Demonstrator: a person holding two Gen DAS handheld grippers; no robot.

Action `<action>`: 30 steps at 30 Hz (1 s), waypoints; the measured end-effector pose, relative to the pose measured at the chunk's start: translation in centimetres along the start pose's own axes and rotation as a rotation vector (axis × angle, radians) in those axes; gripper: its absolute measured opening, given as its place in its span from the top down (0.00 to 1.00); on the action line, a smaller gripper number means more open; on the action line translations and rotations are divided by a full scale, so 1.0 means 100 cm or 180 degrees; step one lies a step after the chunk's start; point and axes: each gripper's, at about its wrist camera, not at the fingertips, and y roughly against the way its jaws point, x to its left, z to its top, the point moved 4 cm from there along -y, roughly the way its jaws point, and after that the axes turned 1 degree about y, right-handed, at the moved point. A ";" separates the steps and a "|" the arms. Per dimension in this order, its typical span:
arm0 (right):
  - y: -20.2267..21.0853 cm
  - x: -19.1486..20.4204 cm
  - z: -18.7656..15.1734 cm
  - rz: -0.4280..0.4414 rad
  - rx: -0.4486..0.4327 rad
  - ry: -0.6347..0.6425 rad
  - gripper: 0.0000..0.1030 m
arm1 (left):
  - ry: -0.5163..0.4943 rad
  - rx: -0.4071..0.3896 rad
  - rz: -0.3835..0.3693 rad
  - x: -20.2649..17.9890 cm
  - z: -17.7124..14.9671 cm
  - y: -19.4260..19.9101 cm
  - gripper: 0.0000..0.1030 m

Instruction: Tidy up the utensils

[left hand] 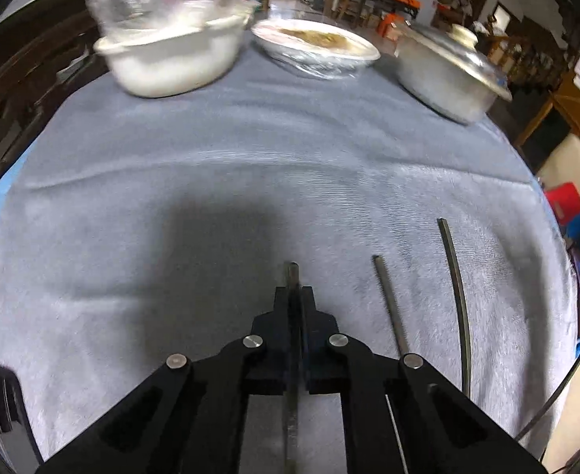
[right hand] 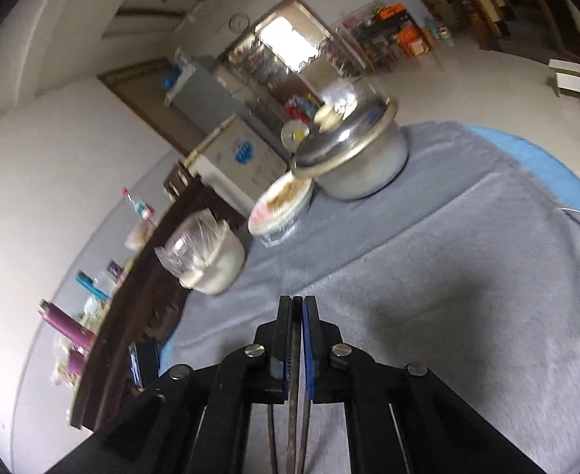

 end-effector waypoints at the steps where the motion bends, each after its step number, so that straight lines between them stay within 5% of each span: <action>1: 0.013 0.000 -0.001 0.0012 -0.0099 -0.0041 0.95 | 0.0033 -0.0037 0.0023 0.006 -0.003 0.006 0.95; 17: 0.139 0.033 -0.024 -0.0148 -0.1042 0.0013 0.95 | 0.0686 -0.1177 0.0037 0.062 -0.052 0.169 0.95; 30: 0.201 0.070 -0.049 -0.0130 -0.1210 0.0251 0.95 | 0.0696 -0.1777 -0.0147 0.047 -0.104 0.262 0.95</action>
